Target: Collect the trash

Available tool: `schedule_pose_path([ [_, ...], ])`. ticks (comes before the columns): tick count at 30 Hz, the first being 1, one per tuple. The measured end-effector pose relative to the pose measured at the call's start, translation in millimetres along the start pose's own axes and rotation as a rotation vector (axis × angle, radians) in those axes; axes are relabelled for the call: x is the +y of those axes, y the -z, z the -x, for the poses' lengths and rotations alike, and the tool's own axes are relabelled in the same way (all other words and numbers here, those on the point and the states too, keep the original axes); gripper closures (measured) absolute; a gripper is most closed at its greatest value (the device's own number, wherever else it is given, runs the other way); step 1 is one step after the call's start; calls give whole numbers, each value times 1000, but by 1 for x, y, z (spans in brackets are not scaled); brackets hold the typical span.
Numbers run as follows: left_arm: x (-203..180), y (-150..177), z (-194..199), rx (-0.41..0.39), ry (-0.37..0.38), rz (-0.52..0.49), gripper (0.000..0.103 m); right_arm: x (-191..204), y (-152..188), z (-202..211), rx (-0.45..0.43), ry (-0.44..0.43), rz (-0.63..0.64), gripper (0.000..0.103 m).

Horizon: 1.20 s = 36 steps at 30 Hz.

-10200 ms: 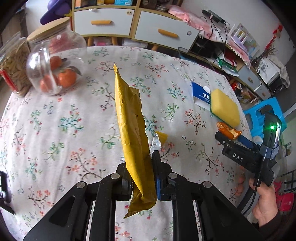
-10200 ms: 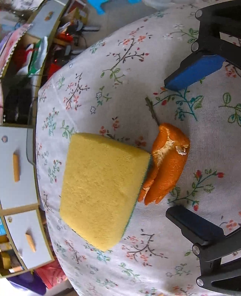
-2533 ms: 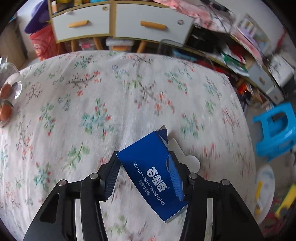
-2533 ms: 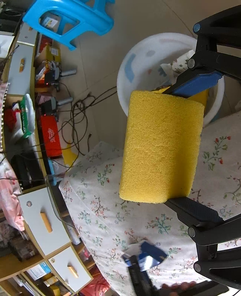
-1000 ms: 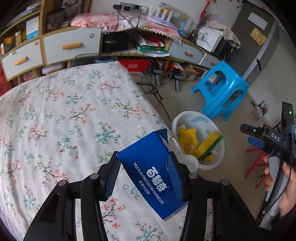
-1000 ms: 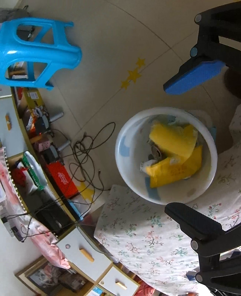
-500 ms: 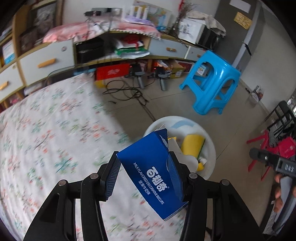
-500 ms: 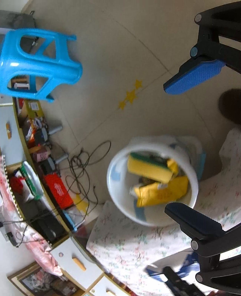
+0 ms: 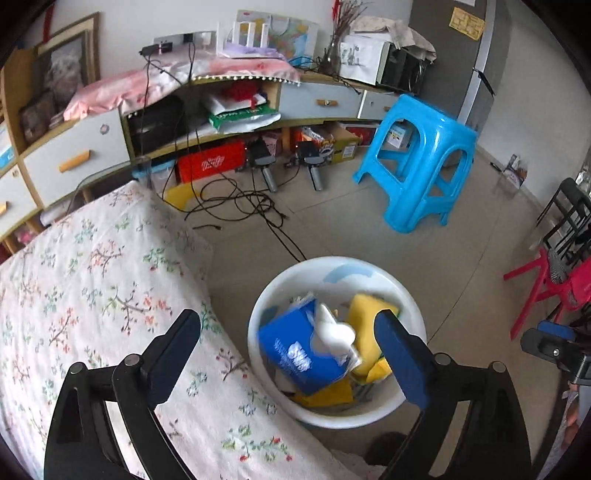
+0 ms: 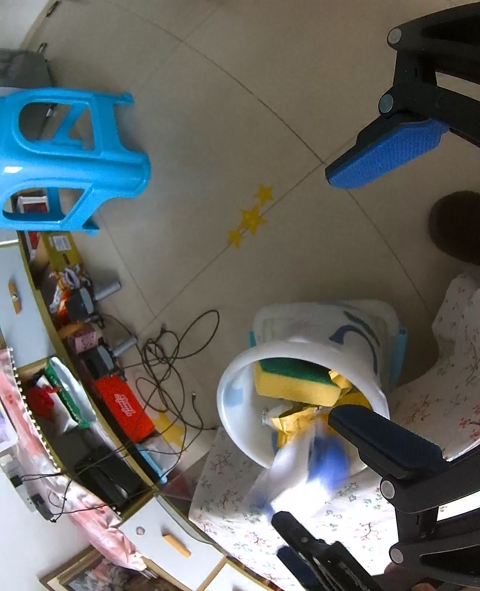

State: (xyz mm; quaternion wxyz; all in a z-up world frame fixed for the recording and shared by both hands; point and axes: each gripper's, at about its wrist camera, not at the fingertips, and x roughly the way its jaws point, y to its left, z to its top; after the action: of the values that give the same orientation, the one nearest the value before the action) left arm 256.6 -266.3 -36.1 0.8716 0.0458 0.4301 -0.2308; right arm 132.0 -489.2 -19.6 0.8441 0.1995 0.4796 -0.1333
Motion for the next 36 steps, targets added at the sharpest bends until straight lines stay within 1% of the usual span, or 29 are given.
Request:
schedule_pose_path([
  [2,3,5,6,8,-22,-2,5,1,1,1,-1,2,6,6],
  [6,14,21,25,35,-39,1,4,7,6,-1,7,8,29,6],
  [9,25,36,46,40,-51,13,2,15,12,2,7,4,48,6],
  [10,32,44,57,42,-55,33,2,19,15,4,8,1,59,6],
  [14,51,66,88,43,-59,88,0,41,29,9,20,-35,112,6],
  [17,62,86,116,47,-102,92,0,57,41,10,44,-63,116,6],
  [19,67,95,134,36,-147,84,0,67,47,12,68,-94,90,6],
  [20,70,100,146,26,-176,80,0,72,49,14,77,-108,74,4],
  [22,73,109,164,4,-205,76,0,85,54,22,80,-112,64,0],
  [25,77,122,187,-20,-225,76,0,105,63,35,59,-100,89,0],
  [29,83,139,211,-38,-222,102,0,130,82,51,57,-92,147,0],
  [33,84,156,231,-69,-227,124,0,153,109,72,19,-45,265,0],
  [36,85,166,245,-107,-235,140,0,166,130,87,-26,-39,321,0],
])
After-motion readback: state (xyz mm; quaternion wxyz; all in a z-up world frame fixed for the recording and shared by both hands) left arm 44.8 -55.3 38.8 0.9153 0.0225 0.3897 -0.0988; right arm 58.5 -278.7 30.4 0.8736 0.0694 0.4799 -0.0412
